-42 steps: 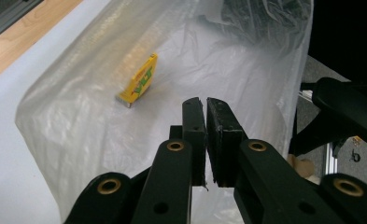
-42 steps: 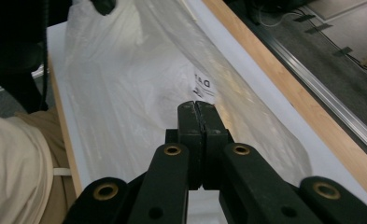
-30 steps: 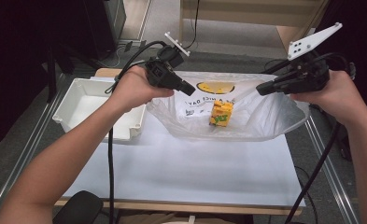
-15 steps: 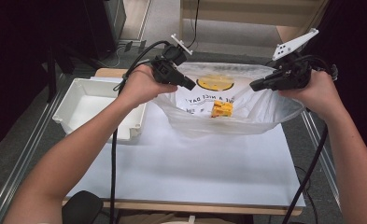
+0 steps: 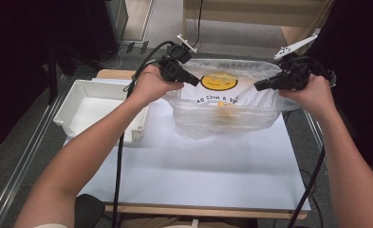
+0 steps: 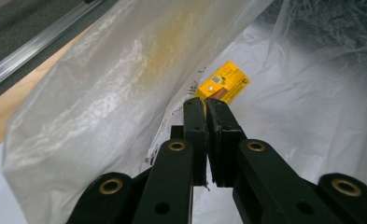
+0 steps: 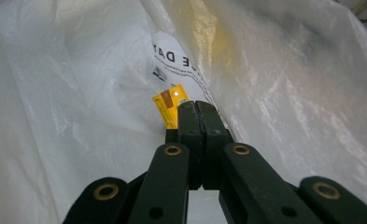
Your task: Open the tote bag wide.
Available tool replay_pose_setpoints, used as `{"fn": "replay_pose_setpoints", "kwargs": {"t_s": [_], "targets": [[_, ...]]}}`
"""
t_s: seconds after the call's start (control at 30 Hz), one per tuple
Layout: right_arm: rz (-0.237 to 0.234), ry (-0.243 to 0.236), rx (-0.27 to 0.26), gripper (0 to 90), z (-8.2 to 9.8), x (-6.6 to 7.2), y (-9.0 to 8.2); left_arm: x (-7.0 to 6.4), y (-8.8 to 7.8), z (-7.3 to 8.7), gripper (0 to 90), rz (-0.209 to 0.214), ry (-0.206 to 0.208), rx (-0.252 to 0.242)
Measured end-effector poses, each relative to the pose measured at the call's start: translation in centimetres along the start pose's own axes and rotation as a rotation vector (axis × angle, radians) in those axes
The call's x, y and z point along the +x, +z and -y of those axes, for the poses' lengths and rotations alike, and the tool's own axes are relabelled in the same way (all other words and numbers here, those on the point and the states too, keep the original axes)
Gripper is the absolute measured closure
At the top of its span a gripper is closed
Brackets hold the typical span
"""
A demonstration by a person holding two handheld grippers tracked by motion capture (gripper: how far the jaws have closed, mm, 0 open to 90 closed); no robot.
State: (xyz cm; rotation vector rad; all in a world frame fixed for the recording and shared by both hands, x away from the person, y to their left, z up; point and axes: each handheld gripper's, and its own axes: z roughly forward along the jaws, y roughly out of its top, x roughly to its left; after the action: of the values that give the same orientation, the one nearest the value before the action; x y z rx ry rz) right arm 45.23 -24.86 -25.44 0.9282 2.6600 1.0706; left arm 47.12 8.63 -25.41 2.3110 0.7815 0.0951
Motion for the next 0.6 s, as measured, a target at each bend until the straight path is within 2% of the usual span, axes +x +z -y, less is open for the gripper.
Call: {"fn": "replay_pose_setpoints", "kwargs": {"t_s": [0.07, 0.3, 0.6], "targets": [[-0.014, 0.029, -0.011, 90.0, 0.3, -0.4, 0.2, 0.6, 0.6, 0.1, 89.6, 0.000, -0.009, -0.013], [-0.004, 0.089, -0.026, 90.0, 1.7, -1.7, 1.2, 1.3, 1.9, 0.4, 89.8, 0.015, -0.041, -0.022], [0.003, 0.103, -0.040, 90.0, 2.9, -2.0, 2.3, 1.8, 3.3, 1.4, 89.7, 0.017, -0.067, -0.037]]}}
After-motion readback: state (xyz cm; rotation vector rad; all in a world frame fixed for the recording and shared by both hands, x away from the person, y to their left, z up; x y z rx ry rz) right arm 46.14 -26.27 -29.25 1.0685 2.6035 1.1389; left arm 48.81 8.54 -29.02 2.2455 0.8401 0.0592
